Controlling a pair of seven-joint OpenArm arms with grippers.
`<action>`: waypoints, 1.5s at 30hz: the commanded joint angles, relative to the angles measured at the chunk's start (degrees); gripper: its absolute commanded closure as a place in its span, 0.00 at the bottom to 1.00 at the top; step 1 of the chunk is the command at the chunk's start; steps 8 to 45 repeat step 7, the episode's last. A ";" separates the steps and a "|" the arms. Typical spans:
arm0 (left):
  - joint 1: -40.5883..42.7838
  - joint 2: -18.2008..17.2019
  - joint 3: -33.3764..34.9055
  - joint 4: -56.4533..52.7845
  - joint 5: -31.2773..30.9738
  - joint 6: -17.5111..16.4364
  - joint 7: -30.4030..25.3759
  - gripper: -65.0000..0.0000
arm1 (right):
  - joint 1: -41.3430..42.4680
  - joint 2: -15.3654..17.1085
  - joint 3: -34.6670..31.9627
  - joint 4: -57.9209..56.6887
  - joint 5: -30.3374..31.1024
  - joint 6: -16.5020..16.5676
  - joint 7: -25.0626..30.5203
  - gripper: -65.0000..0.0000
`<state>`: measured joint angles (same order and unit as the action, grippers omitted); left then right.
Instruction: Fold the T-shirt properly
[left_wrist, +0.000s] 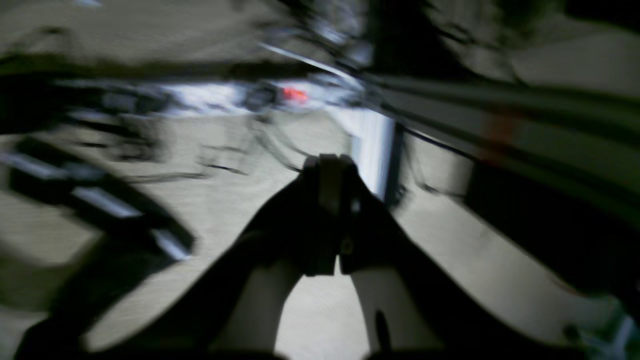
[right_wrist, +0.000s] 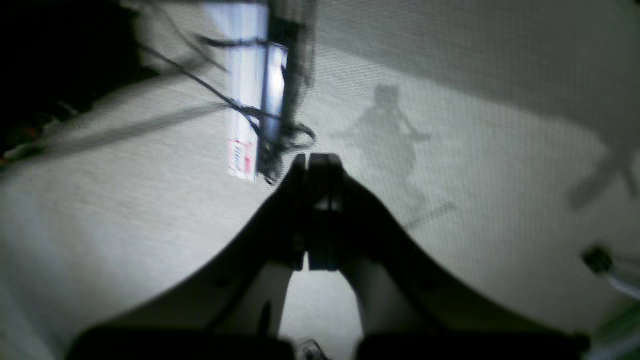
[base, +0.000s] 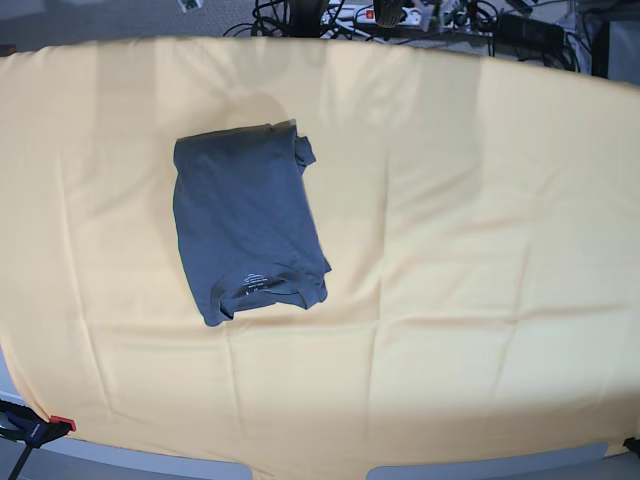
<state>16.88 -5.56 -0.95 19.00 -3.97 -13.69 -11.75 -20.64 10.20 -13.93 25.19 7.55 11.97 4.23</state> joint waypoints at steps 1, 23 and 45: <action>1.25 0.15 1.25 -0.09 -0.83 1.81 -0.37 1.00 | -0.44 0.20 -0.70 0.26 -0.15 -0.35 0.68 1.00; 1.79 4.17 6.19 1.68 -1.11 4.74 -1.57 1.00 | -0.48 -1.14 -2.21 0.31 -0.13 -1.73 0.72 1.00; 1.79 4.17 6.19 1.68 -1.11 4.74 -1.57 1.00 | -0.48 -1.14 -2.21 0.31 -0.13 -1.73 0.72 1.00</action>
